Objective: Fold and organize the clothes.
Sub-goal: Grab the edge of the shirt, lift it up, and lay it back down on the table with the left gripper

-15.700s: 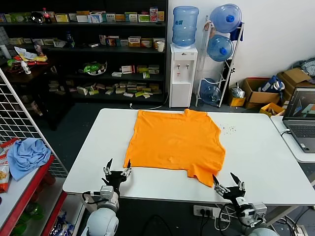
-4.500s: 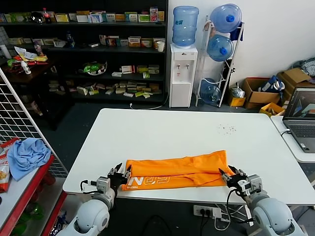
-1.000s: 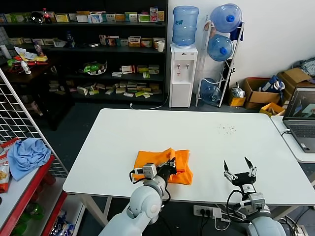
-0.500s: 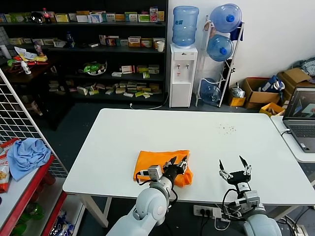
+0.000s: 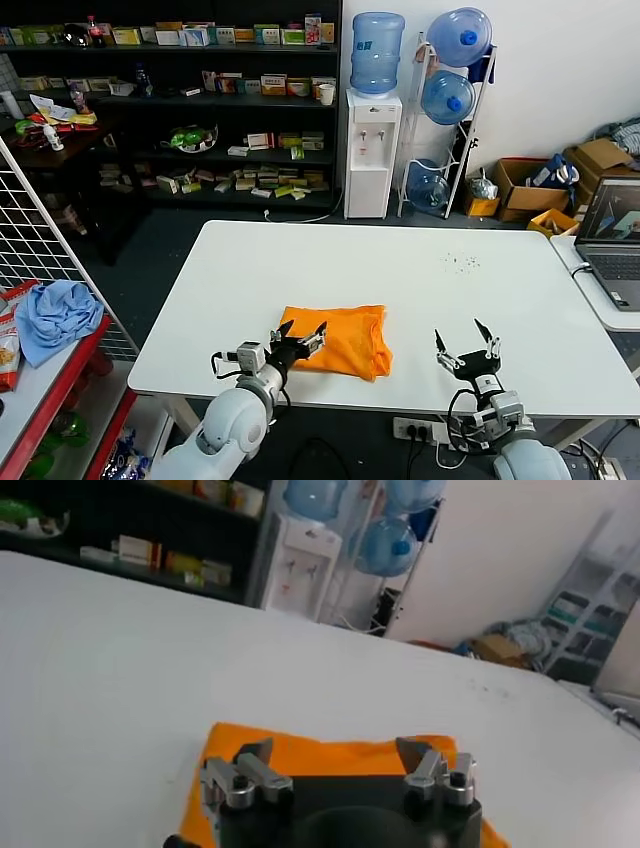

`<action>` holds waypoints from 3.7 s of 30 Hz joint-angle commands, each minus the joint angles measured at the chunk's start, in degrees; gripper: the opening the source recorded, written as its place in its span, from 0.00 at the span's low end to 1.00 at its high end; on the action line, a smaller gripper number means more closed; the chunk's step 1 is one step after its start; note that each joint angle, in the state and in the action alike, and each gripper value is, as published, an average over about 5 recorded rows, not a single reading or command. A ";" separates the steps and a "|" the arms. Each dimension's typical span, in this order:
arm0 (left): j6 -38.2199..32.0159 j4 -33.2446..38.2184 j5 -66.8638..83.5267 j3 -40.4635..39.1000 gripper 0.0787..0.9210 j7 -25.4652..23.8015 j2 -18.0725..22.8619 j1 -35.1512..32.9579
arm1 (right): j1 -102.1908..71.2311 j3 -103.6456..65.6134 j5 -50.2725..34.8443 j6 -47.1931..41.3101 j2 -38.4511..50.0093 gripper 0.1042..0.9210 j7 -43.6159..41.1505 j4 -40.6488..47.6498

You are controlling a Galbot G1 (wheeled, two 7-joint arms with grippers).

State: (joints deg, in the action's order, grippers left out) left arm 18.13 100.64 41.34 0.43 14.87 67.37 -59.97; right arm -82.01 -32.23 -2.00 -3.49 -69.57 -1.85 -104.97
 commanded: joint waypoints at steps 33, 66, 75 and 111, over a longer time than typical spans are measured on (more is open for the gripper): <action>6.40 -11.70 2.19 4.76 0.62 -13.70 -3.39 3.04 | -2.56 -2.54 -0.68 0.48 1.03 0.88 -1.57 -0.81; 9.52 -3.48 5.90 17.76 0.07 -5.30 -19.87 -3.75 | -0.90 2.21 4.93 -0.36 -1.28 0.88 -0.44 -2.46; 8.93 -9.49 -0.29 22.35 0.07 -3.18 -28.22 -2.68 | 0.07 3.81 6.30 0.12 -1.27 0.88 -0.32 -2.45; 2.37 -5.97 -20.18 14.48 0.07 -2.76 -27.60 -2.03 | -1.94 3.66 11.39 3.27 -3.39 0.88 0.14 -3.34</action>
State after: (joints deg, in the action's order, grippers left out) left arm 17.91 88.96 19.69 18.70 10.53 33.86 -61.26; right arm -83.15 -28.47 8.47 -0.56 -72.56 -1.75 -108.06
